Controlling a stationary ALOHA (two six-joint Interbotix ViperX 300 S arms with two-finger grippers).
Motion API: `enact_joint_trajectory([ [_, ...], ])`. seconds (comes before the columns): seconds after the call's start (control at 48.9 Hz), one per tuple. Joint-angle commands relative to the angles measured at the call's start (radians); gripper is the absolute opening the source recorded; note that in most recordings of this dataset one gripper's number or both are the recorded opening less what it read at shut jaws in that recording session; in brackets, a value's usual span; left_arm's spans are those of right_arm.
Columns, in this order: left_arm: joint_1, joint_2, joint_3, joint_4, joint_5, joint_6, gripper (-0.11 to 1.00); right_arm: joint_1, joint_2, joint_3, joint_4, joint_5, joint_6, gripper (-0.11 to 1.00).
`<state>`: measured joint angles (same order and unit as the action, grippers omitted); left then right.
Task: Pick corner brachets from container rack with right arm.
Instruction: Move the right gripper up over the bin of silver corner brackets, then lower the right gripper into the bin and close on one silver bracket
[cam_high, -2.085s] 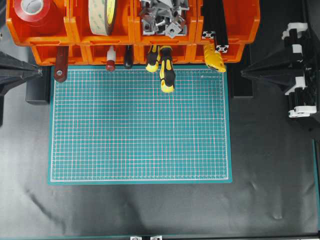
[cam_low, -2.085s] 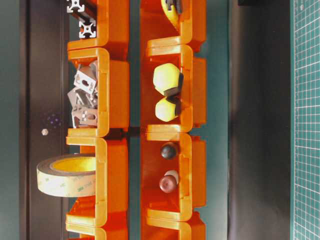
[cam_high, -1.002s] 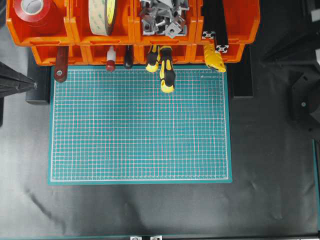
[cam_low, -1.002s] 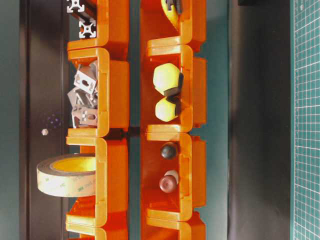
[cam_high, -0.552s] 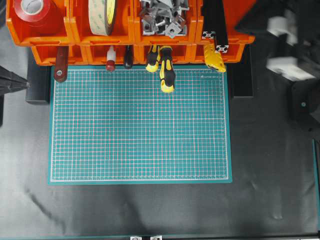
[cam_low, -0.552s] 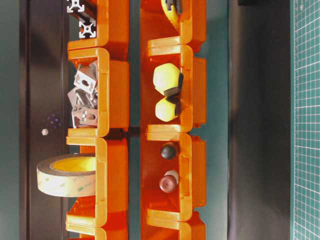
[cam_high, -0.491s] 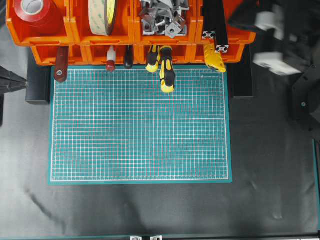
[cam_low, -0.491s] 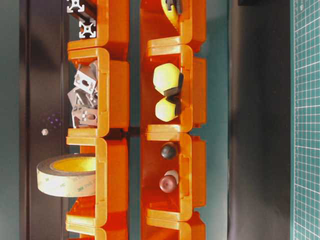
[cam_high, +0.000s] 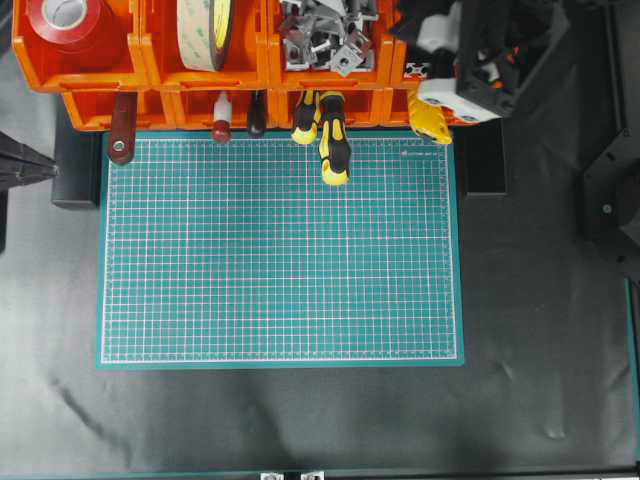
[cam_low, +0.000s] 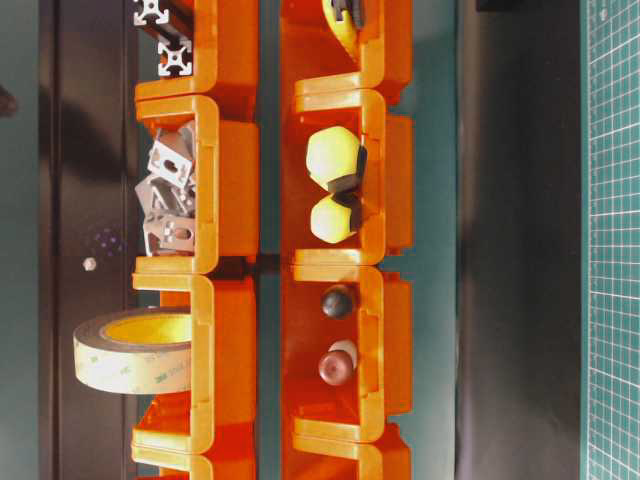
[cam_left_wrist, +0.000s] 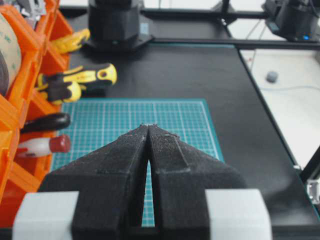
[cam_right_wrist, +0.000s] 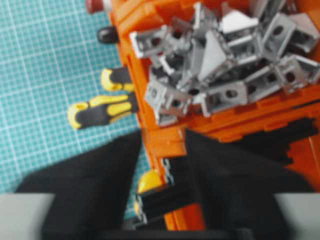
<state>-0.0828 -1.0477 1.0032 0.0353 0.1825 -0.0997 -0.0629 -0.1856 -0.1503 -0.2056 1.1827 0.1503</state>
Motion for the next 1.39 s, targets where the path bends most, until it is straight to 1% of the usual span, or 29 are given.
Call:
enact_joint_trajectory([
  [0.0, -0.003, 0.009, -0.025, 0.003, -0.015, -0.005, 0.0, -0.012, 0.005, -0.017, -0.003, -0.025, -0.002, 0.52],
  [0.061, -0.003, 0.008, -0.025, 0.003, -0.018, -0.003, 0.0, -0.009, 0.012, -0.006, -0.008, -0.031, -0.021, 0.69],
  [0.102, -0.002, 0.005, -0.026, 0.003, -0.018, -0.003, 0.0, -0.008, 0.017, 0.0, -0.014, -0.043, -0.034, 0.78],
  [0.143, -0.002, 0.003, -0.026, 0.003, -0.021, -0.003, 0.0, -0.011, 0.021, 0.003, -0.017, -0.058, -0.043, 0.83],
  [0.184, -0.003, 0.003, -0.026, 0.003, -0.021, -0.005, 0.0, -0.015, 0.028, 0.006, -0.017, -0.071, -0.046, 0.86],
  [0.266, -0.003, 0.003, -0.026, 0.003, -0.021, -0.011, 0.0, -0.035, 0.041, 0.003, -0.017, -0.086, -0.04, 0.85],
  [0.47, -0.005, 0.009, -0.025, 0.002, -0.023, -0.032, 0.0, -0.067, 0.083, 0.0, -0.014, -0.081, -0.012, 0.86],
  [0.859, -0.002, 0.0, -0.026, 0.002, -0.02, -0.032, 0.0, -0.126, 0.133, 0.003, -0.014, -0.087, -0.017, 0.86],
  [1.063, -0.002, 0.005, -0.023, 0.003, -0.025, -0.034, 0.0, -0.133, 0.153, 0.011, -0.014, -0.106, -0.02, 0.86],
  [1.247, -0.002, 0.008, -0.023, 0.003, -0.025, -0.034, 0.0, -0.133, 0.167, 0.021, 0.009, -0.129, -0.012, 0.86],
  [1.37, -0.002, 0.006, -0.021, 0.003, -0.025, -0.034, 0.0, -0.133, 0.175, 0.04, 0.008, -0.14, -0.014, 0.86],
])
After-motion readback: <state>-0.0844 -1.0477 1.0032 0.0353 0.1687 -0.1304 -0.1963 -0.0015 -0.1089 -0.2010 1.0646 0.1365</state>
